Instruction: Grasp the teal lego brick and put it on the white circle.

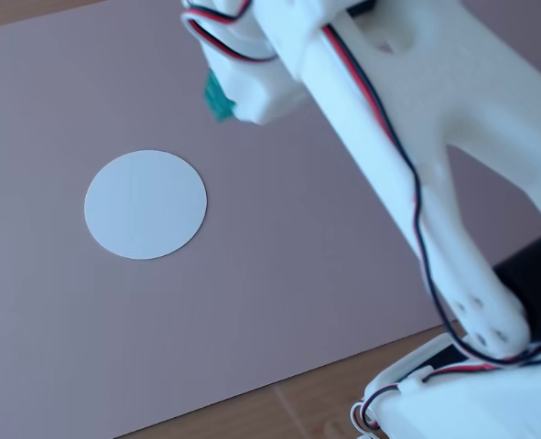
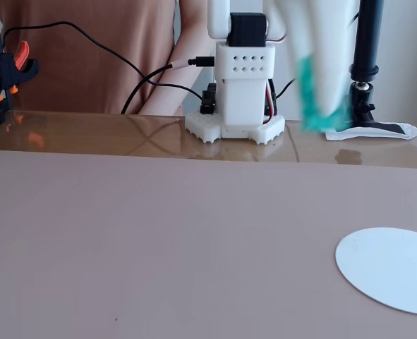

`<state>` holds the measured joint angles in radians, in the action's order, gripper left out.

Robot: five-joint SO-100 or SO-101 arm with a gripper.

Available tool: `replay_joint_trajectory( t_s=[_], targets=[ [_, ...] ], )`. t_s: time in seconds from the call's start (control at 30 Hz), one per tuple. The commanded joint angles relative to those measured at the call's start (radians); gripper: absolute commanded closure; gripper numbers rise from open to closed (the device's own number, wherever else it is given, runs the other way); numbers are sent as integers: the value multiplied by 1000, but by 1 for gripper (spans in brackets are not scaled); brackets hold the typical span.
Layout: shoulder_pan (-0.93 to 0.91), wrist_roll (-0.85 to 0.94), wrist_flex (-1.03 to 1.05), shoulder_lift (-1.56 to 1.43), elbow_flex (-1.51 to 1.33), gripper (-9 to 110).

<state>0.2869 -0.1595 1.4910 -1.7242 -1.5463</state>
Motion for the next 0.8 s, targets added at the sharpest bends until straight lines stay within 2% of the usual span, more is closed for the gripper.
replay_joint_trajectory(
  t_s=[0.0, 0.3, 0.77],
  targets=[
    [55, -8, 72, 61, 198, 99],
    [172, 63, 167, 442, 500, 99],
    [244, 120, 179, 759, 552, 98]
  ],
)
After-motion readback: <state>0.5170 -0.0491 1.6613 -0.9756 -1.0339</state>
